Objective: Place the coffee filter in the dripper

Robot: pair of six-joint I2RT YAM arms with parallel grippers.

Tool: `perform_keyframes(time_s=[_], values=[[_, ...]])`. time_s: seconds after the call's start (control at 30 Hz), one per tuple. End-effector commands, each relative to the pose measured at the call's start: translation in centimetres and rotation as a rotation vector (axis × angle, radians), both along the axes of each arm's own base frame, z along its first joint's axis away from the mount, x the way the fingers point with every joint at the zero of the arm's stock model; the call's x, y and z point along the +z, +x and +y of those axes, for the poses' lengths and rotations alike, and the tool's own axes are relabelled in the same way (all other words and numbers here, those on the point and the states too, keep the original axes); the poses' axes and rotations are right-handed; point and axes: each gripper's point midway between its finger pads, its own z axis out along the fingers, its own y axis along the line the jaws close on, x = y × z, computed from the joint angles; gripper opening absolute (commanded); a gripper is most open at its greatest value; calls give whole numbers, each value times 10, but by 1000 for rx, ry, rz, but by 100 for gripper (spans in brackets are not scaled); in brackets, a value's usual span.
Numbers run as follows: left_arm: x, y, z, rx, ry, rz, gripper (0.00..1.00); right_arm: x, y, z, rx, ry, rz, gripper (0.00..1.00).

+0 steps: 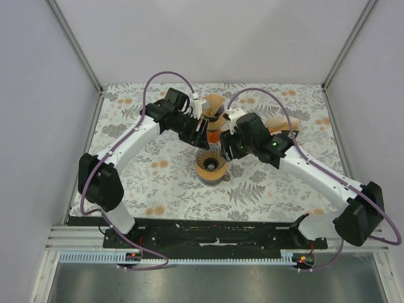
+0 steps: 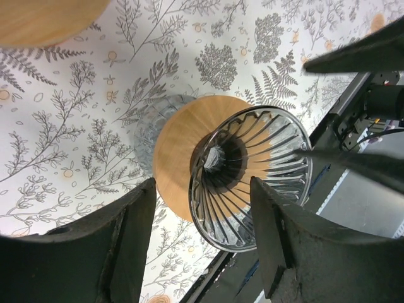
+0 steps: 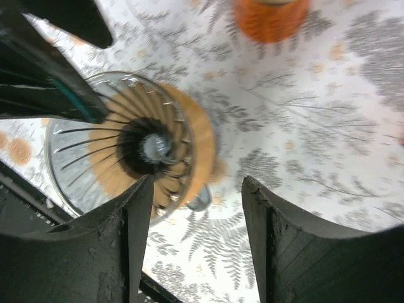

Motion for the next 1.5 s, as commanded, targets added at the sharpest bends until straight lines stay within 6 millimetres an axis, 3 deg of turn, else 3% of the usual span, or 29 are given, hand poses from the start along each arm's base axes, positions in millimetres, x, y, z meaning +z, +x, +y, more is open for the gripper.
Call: perform_keyframes(time_s=[0.0,0.07,0.17,0.33,0.43,0.53,0.63,0.8,0.9,0.97,1.17,1.23,1.33,1.4,1.47], values=[[47,8,5,-18,-37,-135,68,61,27,-55,-146,-39,-178,64],[59,12,8,-11,-37,-165,68,73,38,-85,-233,-29,-194,63],[72,16,15,12,-28,-198,68,74,61,-136,-380,-16,-179,65],[81,21,24,54,-13,-256,68,45,100,-201,-561,-45,-68,66],[80,21,26,62,-14,-263,68,27,123,-224,-623,-93,-6,67],[79,20,28,62,-12,-265,68,10,138,-237,-650,-166,50,68],[82,20,30,65,-14,-275,68,6,146,-252,-696,-240,50,69],[85,20,32,62,-15,-289,68,30,146,-280,-775,-325,-37,72],[85,20,33,63,-14,-288,68,31,143,-301,-815,-355,-39,72],[86,21,33,63,-15,-290,68,19,144,-312,-821,-349,-1,72],[89,21,32,65,-21,-293,68,-16,147,-311,-769,-280,99,67],[90,20,32,67,-24,-293,68,-22,149,-315,-774,-284,110,60],[92,18,32,66,-27,-296,68,-29,152,-319,-762,-281,118,30],[93,18,33,68,-27,-297,68,-31,153,-318,-735,-286,119,20],[93,17,33,64,-27,-296,68,-32,151,-317,-709,-298,116,17]])
